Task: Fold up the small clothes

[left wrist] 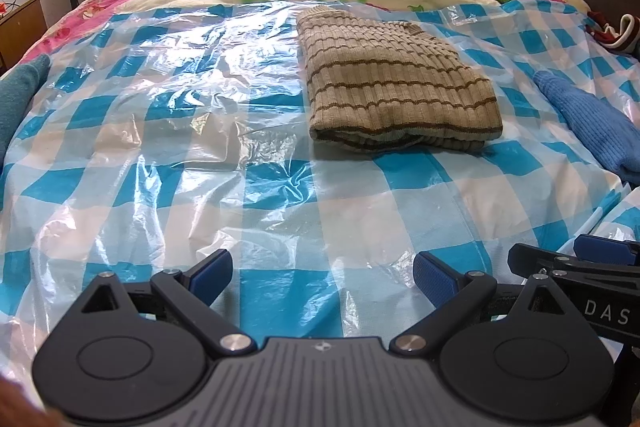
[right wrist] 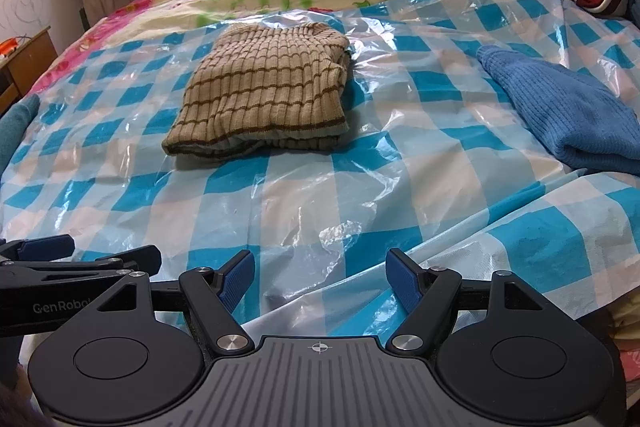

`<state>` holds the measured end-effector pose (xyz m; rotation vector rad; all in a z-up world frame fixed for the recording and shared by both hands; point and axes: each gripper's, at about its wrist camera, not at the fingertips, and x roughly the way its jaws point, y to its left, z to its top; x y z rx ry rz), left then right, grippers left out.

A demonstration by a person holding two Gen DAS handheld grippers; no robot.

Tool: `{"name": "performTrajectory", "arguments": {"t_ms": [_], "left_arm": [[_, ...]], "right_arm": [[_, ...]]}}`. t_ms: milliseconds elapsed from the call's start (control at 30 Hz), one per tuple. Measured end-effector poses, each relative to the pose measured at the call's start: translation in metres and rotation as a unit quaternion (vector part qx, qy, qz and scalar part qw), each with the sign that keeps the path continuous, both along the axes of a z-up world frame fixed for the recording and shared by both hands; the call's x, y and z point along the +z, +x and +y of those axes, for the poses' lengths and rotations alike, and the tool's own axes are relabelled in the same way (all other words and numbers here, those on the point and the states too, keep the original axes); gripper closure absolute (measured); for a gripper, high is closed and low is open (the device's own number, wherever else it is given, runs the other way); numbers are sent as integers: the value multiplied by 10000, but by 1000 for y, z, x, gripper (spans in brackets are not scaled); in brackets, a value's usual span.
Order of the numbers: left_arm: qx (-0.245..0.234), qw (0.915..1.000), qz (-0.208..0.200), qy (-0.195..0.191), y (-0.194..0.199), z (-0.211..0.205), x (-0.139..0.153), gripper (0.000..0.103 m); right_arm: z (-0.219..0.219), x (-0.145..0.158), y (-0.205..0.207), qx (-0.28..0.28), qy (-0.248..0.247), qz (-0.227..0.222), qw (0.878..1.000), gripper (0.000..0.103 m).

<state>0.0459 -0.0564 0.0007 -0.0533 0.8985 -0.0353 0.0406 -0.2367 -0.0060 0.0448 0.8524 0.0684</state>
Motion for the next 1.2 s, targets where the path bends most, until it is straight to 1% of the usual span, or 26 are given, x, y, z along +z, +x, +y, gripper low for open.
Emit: {"name": "performTrajectory", "arguments": {"t_ms": [300, 1200], "left_arm": [[-4, 9998, 95, 178, 1, -4, -2, 1], [-1, 9996, 198, 202, 2, -3, -4, 2]], "right_arm": [[1, -4, 0, -18, -60, 104, 9999, 29], [1, -8, 1, -45, -51, 172, 9998, 29]]}}
